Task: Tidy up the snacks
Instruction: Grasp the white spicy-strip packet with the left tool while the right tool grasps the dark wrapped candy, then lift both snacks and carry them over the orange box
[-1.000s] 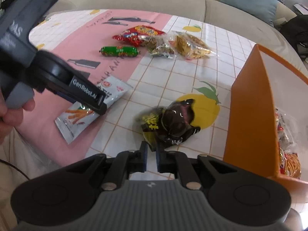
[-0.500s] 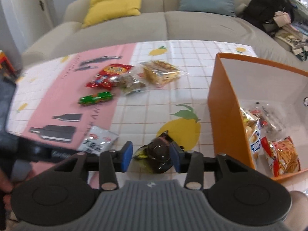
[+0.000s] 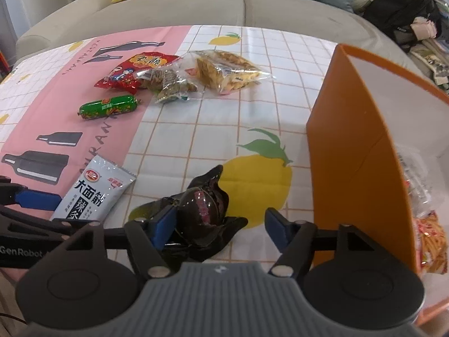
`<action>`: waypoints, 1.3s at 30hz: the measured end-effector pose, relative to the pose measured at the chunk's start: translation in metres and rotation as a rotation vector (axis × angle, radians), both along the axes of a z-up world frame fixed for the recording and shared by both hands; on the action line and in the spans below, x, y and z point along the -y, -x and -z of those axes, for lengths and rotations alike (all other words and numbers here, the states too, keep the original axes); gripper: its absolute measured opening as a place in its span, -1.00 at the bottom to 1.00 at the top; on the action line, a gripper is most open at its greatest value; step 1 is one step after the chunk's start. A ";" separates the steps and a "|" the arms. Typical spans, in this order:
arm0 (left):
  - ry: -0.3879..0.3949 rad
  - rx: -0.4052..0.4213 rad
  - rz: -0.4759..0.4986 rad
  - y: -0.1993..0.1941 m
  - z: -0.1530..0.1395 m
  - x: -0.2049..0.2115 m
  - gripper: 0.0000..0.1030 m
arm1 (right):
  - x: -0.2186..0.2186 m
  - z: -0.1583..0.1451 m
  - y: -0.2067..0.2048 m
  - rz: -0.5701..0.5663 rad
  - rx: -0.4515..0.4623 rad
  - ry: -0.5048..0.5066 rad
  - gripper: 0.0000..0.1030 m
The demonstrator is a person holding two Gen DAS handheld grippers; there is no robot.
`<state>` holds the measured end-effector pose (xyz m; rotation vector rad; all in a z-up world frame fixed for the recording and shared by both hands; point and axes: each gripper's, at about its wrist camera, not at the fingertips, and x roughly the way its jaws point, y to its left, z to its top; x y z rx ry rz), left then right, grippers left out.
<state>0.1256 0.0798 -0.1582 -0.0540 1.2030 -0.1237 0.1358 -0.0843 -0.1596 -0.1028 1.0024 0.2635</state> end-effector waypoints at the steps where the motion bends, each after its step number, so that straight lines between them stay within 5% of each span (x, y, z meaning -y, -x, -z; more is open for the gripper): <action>1: 0.001 0.001 0.000 0.000 0.000 0.000 0.52 | 0.000 0.001 -0.001 0.000 0.001 -0.008 0.32; 5: -0.011 0.014 0.015 -0.001 0.001 0.001 0.52 | -0.002 0.003 -0.002 -0.018 -0.005 -0.053 0.00; 11: -0.067 0.042 0.066 0.003 0.003 0.012 0.45 | -0.007 0.003 0.003 -0.033 0.013 -0.045 -0.09; 15: -0.104 0.069 0.080 0.007 0.003 0.015 0.11 | -0.007 0.002 0.002 -0.032 0.006 -0.046 -0.12; 20: -0.001 0.065 -0.002 0.007 -0.003 0.000 0.06 | -0.002 -0.009 0.005 -0.018 0.023 -0.080 -0.12; 28: 0.053 0.125 -0.031 0.012 -0.043 0.003 0.06 | 0.009 -0.039 0.014 -0.016 0.071 -0.122 -0.12; 39: 0.181 0.213 0.017 0.004 -0.113 0.038 0.06 | 0.052 -0.103 0.023 0.031 0.145 -0.210 -0.12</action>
